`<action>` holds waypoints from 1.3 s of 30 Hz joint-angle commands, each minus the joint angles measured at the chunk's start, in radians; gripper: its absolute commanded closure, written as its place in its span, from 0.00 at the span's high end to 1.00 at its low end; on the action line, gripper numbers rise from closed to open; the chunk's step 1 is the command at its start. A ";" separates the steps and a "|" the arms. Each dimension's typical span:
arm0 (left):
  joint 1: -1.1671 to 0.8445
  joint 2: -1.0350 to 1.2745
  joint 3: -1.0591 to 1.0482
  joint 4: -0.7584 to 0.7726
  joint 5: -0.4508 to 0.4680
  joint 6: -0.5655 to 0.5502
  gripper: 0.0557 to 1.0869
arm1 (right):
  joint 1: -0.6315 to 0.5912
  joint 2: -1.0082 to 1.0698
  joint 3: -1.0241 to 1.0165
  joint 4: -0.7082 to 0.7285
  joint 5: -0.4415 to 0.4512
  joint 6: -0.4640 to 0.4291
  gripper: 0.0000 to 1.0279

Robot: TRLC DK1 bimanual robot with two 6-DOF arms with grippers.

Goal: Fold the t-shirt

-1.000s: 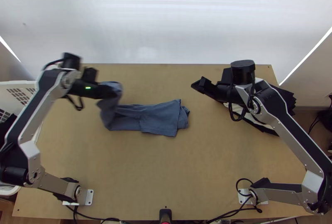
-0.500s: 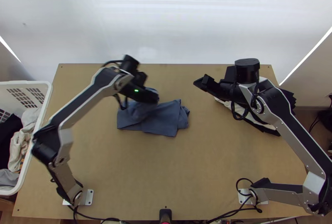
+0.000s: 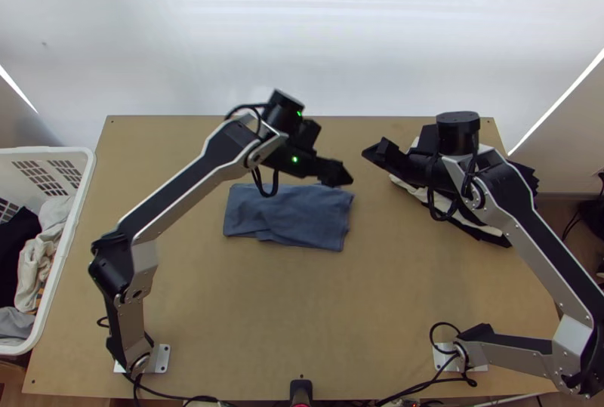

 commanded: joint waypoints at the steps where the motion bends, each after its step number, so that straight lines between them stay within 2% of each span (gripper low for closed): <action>1: 0.035 -0.048 0.096 0.007 0.020 -0.022 0.96 | -0.025 0.015 -0.085 0.020 0.000 0.003 0.92; 2: 0.064 -0.051 0.094 -0.006 0.022 -0.019 0.96 | -0.025 0.021 -0.097 0.022 0.002 0.003 0.95; 5: 0.150 -0.074 0.082 -0.058 0.041 0.003 0.96 | -0.014 0.032 -0.129 0.019 0.000 0.017 0.96; 9: 0.250 -0.150 0.001 -0.075 0.041 0.023 0.96 | 0.067 0.035 -0.209 0.028 0.000 0.058 0.96; 18: 0.336 -0.276 -0.134 -0.047 0.041 0.019 0.96 | 0.095 0.154 -0.320 0.209 -0.077 0.059 0.96; 29: 0.362 -0.347 -0.219 -0.003 0.040 0.009 0.96 | 0.021 0.326 -0.318 0.280 -0.139 -0.071 0.96; 39: 0.408 -0.402 -0.245 0.002 0.038 0.019 0.96 | 0.020 0.420 -0.284 0.349 -0.178 -0.097 0.96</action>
